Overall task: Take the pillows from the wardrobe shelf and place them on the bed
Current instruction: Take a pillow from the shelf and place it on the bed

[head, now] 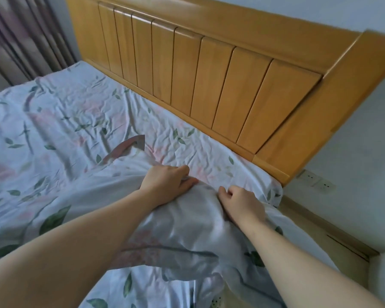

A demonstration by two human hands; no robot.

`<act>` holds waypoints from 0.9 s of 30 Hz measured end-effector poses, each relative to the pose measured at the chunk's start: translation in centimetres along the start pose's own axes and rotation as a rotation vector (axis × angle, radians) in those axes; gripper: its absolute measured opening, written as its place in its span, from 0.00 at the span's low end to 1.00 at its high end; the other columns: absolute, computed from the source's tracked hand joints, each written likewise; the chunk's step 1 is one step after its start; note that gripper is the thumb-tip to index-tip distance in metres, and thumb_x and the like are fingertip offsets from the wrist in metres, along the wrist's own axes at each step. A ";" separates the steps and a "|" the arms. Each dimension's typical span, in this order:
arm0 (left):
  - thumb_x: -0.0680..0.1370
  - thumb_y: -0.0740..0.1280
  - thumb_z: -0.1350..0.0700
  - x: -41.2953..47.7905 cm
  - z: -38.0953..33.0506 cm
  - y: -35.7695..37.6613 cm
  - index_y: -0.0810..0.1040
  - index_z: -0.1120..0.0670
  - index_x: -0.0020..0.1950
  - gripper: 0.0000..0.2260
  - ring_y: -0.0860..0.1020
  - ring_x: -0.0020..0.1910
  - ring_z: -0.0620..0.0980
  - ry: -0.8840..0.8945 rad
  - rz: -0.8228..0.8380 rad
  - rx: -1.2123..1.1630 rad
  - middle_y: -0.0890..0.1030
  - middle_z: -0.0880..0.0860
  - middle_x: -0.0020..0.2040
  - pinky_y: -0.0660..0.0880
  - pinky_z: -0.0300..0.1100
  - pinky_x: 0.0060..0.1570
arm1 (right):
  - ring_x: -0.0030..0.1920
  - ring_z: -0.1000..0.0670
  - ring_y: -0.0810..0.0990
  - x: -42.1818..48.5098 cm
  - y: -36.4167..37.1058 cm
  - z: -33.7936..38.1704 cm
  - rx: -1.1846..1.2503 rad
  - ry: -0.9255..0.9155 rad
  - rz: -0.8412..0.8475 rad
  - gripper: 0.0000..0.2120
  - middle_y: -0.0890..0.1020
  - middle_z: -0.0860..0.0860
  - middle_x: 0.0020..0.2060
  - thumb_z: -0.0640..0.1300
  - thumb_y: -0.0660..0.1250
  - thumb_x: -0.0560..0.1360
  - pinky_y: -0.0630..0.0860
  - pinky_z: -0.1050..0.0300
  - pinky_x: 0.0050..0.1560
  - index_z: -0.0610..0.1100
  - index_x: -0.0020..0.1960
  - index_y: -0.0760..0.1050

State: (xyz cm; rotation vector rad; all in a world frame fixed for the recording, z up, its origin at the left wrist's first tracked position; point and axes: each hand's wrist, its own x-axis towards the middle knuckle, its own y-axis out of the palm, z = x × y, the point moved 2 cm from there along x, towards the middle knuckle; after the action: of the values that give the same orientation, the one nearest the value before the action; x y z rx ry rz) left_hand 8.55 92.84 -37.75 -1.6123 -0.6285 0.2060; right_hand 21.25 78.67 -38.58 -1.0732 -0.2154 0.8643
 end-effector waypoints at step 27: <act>0.73 0.64 0.41 -6.2 6.5 22.6 0.73 0.45 0.59 0.17 0.67 0.67 0.57 -0.631 0.316 -0.029 0.73 0.49 0.63 0.65 0.53 0.61 | 0.39 0.39 0.81 8.3 22.2 -8.2 -0.269 -0.154 0.169 0.09 0.82 0.43 0.36 0.48 0.71 0.67 0.75 0.50 0.37 0.44 0.40 0.75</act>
State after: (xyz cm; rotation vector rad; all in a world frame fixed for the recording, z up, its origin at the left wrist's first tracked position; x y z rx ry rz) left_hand 6.47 94.84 -61.87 -1.6683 -0.8478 0.9683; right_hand 19.85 83.31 -63.16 -1.2897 -0.3822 1.0929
